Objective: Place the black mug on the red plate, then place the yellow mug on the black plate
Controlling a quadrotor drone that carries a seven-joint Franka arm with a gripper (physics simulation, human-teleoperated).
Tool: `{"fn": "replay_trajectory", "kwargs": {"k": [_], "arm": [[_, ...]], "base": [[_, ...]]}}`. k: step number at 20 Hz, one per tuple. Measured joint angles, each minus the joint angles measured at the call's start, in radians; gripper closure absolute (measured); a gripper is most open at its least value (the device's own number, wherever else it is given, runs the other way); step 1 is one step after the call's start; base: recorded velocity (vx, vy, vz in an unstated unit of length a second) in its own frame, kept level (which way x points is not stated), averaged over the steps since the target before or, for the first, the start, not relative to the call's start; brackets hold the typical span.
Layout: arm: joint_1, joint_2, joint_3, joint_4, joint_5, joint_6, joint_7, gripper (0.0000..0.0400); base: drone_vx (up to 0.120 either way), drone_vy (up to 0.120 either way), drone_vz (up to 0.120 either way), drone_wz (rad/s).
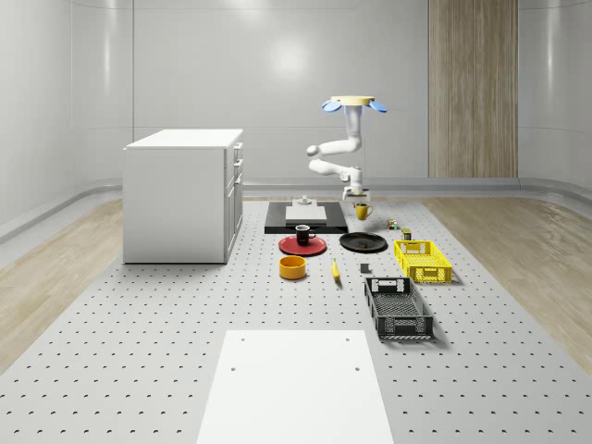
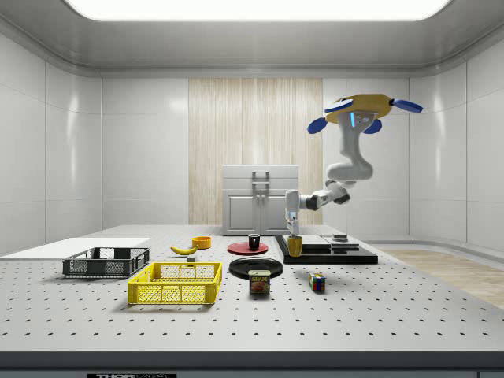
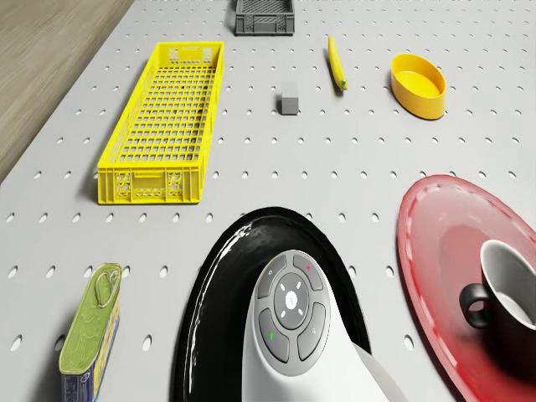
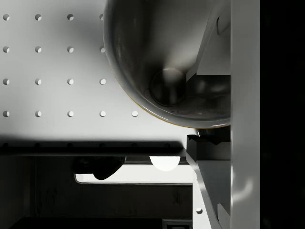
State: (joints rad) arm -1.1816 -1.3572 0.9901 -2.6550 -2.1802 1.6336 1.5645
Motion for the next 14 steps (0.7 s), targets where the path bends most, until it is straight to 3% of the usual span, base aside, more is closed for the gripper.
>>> {"fn": "replay_trajectory", "kwargs": {"k": [6,14], "arm": [[0.0,0.0,0.0,0.0,0.0,0.0,0.0,0.029],[0.0,0.0,0.0,0.0,0.0,0.0,0.0,0.029]], "base": [[0.12,0.0,-0.087,0.0],[0.12,-0.01,0.0,0.0]]}}
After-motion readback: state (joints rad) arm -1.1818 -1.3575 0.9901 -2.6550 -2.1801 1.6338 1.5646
